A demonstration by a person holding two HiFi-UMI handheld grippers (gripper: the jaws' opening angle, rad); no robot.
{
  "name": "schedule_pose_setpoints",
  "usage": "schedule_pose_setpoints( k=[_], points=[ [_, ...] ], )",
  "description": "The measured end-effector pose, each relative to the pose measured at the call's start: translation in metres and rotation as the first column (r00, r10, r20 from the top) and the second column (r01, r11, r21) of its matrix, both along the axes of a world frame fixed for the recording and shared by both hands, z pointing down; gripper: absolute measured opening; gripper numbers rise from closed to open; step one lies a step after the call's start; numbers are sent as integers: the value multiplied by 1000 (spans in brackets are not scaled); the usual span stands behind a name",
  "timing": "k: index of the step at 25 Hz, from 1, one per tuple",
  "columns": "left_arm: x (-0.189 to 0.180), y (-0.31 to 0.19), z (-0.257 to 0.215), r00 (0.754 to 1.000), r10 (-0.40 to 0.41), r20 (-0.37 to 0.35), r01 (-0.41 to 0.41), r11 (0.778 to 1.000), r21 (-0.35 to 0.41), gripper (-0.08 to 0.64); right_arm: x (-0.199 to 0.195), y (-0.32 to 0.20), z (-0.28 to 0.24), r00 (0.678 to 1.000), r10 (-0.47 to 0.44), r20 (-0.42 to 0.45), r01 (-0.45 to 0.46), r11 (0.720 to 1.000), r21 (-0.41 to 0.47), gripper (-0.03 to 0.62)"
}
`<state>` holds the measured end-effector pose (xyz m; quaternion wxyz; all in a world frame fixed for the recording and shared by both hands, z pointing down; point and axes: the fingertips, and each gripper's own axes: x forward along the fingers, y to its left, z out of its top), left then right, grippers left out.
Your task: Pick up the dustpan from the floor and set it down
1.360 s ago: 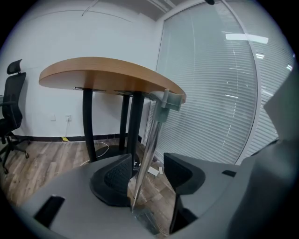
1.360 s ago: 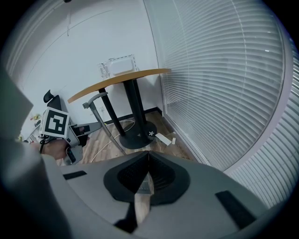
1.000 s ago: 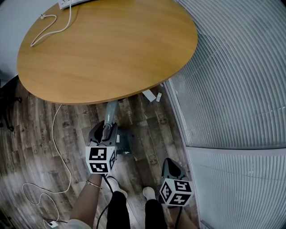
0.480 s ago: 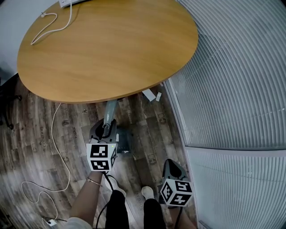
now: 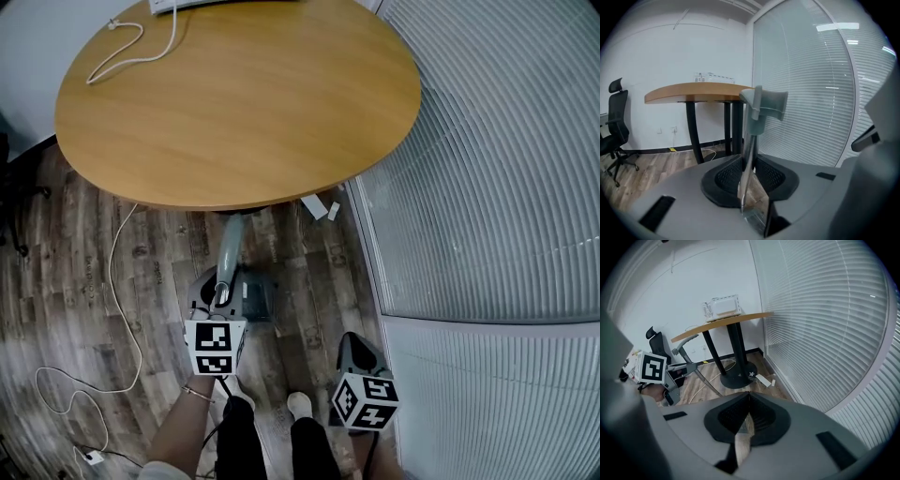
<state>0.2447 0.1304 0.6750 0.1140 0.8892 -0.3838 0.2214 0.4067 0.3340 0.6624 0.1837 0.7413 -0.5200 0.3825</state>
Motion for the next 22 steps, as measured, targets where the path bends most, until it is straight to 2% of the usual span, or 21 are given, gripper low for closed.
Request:
schedule_pose_setpoints(
  k=[6, 12, 17, 22],
  points=[
    [-32, 28, -21, 998, -58, -6, 58, 998, -8, 97, -8, -17, -26, 997, -79, -19, 80, 996, 48, 32],
    [-75, 42, -77, 979, -186, -80, 188, 982, 17, 97, -31, -44, -64, 983, -182, -17, 182, 976, 121, 32],
    [-113, 51, -143, 947, -299, -117, 305, 952, 32, 97, -59, -67, -106, 956, -291, -30, 291, 939, 184, 32],
    [-164, 71, -198, 918, -382, -106, 391, 917, 77, 97, -105, -82, -146, 918, -395, -31, 390, 888, 242, 32]
  ],
)
